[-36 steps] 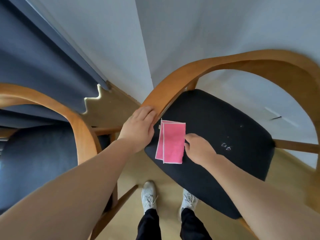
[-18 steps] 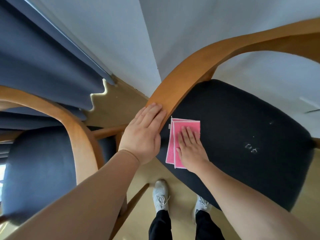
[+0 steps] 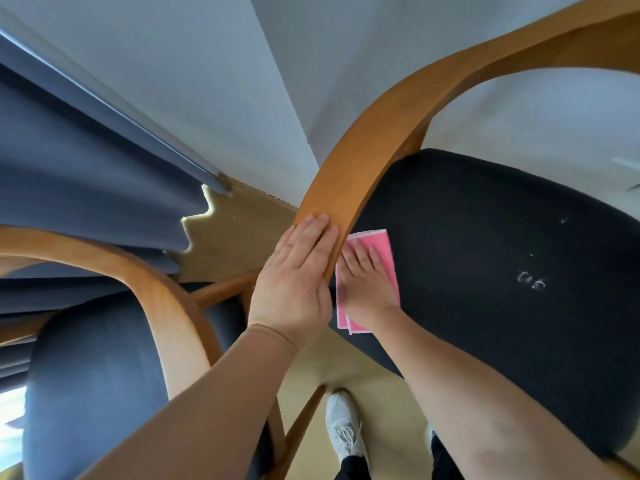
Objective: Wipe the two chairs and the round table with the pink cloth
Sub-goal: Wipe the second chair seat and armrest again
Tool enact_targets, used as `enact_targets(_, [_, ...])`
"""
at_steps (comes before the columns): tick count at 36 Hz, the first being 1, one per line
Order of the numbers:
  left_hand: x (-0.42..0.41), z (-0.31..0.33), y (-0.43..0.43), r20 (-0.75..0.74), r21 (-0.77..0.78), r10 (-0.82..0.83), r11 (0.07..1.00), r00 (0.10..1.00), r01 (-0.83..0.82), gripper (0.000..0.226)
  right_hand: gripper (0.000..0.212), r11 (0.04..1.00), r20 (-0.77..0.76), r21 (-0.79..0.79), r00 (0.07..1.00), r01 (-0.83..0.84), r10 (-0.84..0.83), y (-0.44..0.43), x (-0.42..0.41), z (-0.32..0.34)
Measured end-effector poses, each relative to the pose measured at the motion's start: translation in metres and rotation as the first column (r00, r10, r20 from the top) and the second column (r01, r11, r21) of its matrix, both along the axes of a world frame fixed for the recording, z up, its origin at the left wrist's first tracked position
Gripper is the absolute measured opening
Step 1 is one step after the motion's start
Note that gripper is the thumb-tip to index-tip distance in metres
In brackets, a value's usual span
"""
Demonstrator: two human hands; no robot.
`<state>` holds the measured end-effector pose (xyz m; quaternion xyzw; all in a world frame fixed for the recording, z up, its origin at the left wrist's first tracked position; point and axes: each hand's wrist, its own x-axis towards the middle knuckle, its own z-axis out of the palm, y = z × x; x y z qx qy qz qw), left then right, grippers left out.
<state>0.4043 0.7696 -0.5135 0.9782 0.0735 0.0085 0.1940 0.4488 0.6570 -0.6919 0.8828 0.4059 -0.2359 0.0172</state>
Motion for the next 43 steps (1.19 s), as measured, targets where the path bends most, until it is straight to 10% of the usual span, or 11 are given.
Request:
enact_targets(3, [0.000, -0.001, 0.000, -0.007, 0.000, -0.003, 1.000, 1.000, 0.003, 0.050, 0.104, 0.993, 0.005, -0.001, 0.993, -0.121, 0.121, -0.007, -0.019, -0.006])
enact_targets(10, [0.001, 0.000, -0.001, -0.011, 0.006, -0.014, 1.000, 1.000, 0.014, 0.049, 0.064, 0.985, 0.009, 0.168, 0.999, -0.046, 0.045, -0.044, -0.053, -0.003])
enact_targets(16, [0.000, -0.002, 0.001, -0.020, 0.014, -0.011, 1.000, 1.000, 0.011, 0.050, 0.104, 0.999, -0.024, 0.046, 1.000, -0.019, 0.020, -0.055, -0.048, -0.001])
enact_targets(22, [0.000, -0.001, 0.001, -0.015, 0.012, -0.011, 1.000, 1.000, 0.011, 0.050, 0.068, 0.998, 0.000, 0.044, 0.999, -0.033, 0.033, -0.048, -0.039, -0.003])
enact_targets(39, [0.001, 0.002, -0.001, -0.006, 0.009, -0.004, 1.000, 1.000, 0.004, 0.050, 0.094, 0.988, 0.047, 0.036, 0.988, -0.148, 0.146, -0.008, -0.017, -0.010])
enact_targets(43, [0.001, 0.003, -0.001, -0.038, 0.033, -0.011, 0.999, 0.999, 0.012, 0.050, 0.071, 0.985, 0.023, 0.129, 0.994, -0.113, 0.111, -0.047, -0.046, -0.005])
